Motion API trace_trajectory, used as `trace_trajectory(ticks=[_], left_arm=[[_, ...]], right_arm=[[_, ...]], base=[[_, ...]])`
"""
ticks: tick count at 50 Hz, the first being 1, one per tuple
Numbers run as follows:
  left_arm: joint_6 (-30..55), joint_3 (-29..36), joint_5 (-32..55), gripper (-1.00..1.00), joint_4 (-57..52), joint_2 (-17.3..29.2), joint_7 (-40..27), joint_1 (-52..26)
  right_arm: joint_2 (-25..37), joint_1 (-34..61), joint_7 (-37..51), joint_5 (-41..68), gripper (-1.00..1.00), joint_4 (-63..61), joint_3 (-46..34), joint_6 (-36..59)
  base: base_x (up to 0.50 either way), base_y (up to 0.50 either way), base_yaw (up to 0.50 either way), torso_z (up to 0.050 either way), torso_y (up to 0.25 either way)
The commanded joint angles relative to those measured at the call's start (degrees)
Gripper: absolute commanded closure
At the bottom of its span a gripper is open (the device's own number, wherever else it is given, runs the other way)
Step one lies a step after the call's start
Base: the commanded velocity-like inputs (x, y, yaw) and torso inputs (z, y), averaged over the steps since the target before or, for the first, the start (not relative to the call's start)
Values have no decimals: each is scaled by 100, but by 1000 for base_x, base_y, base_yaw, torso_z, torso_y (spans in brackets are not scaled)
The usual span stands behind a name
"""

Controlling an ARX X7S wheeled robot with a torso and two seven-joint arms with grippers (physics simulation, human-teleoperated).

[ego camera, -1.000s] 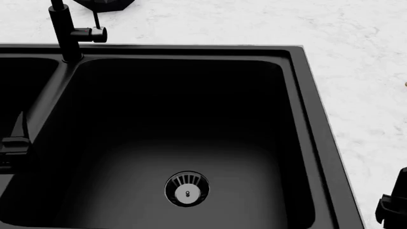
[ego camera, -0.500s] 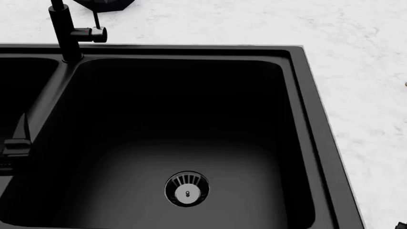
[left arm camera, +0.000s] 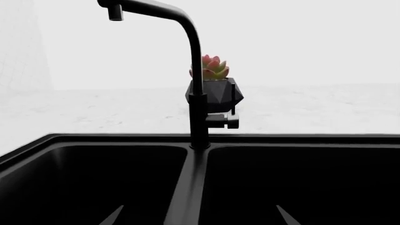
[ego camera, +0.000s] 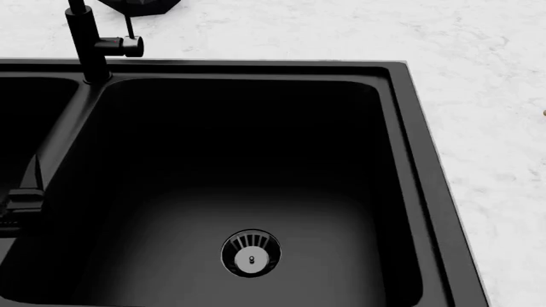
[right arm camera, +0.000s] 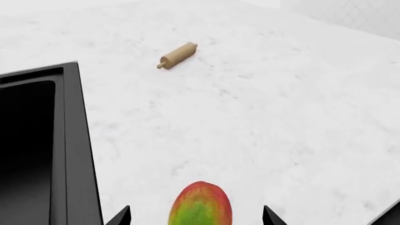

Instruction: Pick the mango from the counter and place it in the sink

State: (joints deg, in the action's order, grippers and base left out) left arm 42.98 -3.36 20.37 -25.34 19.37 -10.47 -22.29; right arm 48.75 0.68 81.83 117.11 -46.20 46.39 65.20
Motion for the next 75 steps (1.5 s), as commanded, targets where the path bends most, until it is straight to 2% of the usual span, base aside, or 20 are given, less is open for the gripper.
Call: trace_trajectory(ticks=[1, 19, 34, 56, 57, 69, 75], left_arm=[[-15, 13, 16, -100, 18, 5, -18, 8], [1, 38, 43, -100, 9, 37, -46, 23], [-34, 52, 57, -100, 23, 45, -66, 59], [-85, 47, 88, -100, 45, 53, -104, 145], [-107, 48, 86, -100, 67, 53, -97, 151], [-163, 31, 119, -100, 128, 46, -98, 156], [-123, 39, 139, -100, 95, 55, -118, 129]], right_arm=[[-288, -181, -268, -243, -100, 59, 151, 122], [-823, -15, -1241, -1389, -100, 501, -72, 480], [-959, -146, -1595, -1781, -100, 604, 24, 542], [-1163, 185, -2146, -2623, -100, 963, -572, 507], [-1167, 190, -2158, -2641, 100, 975, -572, 496], [-1089, 253, -2014, -2534, 100, 933, -653, 464], [-784, 620, -1613, -2057, 100, 835, -881, 419]], base=[[0, 0, 0, 0, 0], [0, 0, 0, 0, 0], [0, 0, 0, 0, 0], [0, 0, 0, 0, 0], [0, 0, 0, 0, 0], [0, 0, 0, 0, 0], [0, 0, 0, 0, 0]])
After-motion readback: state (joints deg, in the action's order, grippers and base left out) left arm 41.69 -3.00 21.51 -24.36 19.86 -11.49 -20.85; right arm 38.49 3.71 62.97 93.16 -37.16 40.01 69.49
